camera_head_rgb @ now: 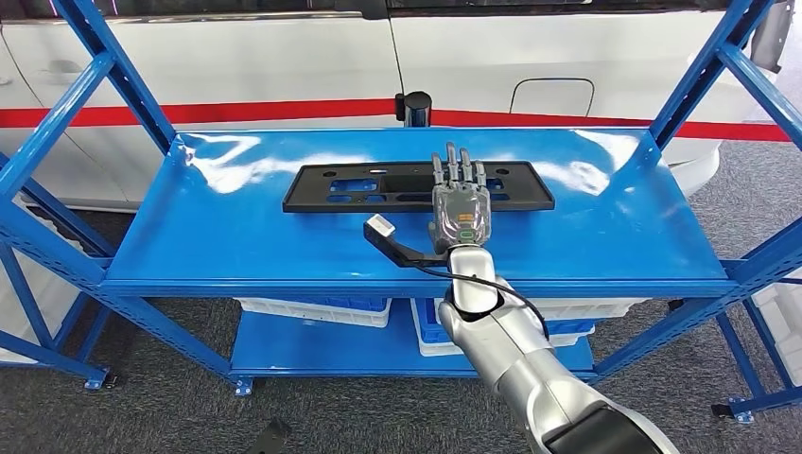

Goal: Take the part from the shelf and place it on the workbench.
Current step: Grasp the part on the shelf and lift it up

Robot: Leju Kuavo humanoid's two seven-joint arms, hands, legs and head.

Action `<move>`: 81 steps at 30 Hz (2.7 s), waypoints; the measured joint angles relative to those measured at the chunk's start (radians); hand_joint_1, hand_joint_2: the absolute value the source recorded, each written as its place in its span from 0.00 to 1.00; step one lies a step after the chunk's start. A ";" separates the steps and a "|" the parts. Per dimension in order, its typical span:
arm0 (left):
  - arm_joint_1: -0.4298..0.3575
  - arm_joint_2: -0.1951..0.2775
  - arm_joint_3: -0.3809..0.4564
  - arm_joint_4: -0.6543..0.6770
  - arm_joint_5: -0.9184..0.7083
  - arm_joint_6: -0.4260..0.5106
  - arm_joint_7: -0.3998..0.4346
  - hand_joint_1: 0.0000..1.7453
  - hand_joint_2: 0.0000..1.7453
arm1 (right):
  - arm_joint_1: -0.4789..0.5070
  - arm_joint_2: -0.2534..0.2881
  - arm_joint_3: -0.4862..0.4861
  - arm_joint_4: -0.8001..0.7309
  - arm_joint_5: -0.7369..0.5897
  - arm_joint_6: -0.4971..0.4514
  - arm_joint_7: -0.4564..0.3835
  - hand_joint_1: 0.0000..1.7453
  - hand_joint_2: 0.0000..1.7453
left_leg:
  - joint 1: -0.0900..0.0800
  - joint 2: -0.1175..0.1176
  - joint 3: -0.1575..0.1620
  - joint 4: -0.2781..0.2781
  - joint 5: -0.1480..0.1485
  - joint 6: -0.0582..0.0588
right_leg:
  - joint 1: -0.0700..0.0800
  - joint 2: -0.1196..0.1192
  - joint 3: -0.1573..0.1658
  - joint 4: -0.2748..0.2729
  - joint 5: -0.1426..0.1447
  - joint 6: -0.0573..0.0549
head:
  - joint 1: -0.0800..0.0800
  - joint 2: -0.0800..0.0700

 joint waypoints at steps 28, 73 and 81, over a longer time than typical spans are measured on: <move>-0.032 -0.019 -0.018 0.000 -0.096 -0.013 0.019 0.00 0.00 | 0.032 -0.123 -0.107 0.021 0.011 -0.018 0.111 1.00 1.00 | 0.000 0.001 0.004 0.002 -0.001 0.001 | 0.000 0.000 0.004 0.000 0.000 0.000 | 0.000 0.000; -0.066 -0.044 0.107 0.000 -0.049 -0.031 -0.082 0.00 1.00 | 0.351 -0.218 -0.396 -1.098 -0.001 -0.112 -0.293 1.00 1.00 | -0.001 0.000 -0.001 0.002 -0.002 0.002 | -0.001 0.000 0.000 0.000 0.000 0.000 | 0.000 0.000; -0.058 -0.043 0.160 0.000 -0.012 -0.039 -0.109 0.00 1.00 | 0.346 -0.172 -0.401 -1.093 -0.311 0.029 -0.402 1.00 1.00 | -0.001 0.000 -0.002 0.001 -0.002 0.002 | -0.001 0.000 0.000 0.000 0.000 0.000 | 0.000 0.000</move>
